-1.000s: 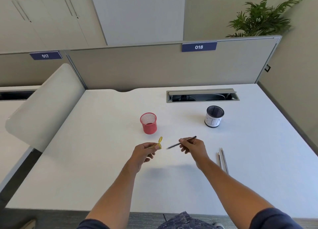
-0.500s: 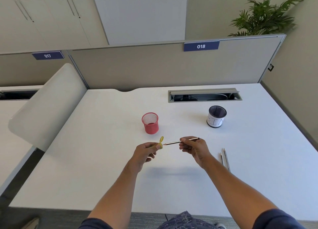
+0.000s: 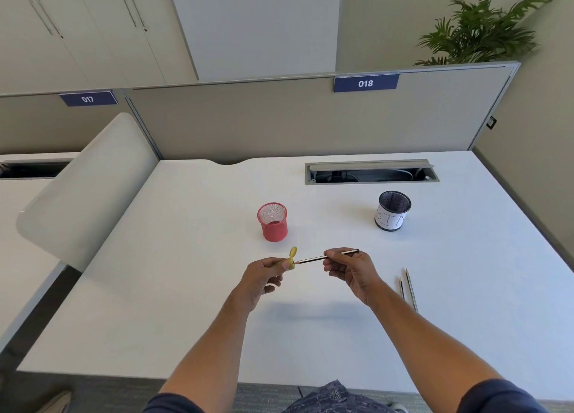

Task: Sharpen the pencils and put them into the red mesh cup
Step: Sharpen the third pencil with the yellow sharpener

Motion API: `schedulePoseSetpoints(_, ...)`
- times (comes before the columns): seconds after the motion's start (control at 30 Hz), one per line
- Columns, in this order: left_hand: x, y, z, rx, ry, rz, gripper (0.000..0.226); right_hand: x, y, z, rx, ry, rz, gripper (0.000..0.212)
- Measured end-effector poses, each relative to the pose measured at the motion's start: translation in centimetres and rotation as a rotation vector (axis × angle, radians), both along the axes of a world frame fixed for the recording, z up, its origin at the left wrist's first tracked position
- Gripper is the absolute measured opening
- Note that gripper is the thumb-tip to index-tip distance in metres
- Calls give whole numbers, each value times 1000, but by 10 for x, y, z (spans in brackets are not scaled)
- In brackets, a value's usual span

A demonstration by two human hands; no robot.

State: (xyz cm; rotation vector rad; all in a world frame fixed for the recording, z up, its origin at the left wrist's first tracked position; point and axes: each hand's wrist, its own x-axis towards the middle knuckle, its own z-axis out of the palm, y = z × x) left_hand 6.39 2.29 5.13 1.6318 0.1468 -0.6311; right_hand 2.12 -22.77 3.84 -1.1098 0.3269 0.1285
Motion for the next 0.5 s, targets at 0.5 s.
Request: schedulePoseSetpoints(0.5,-4,-4,5,-89,-1,-65,42,-1,-6,0,19,-8,-35,29)
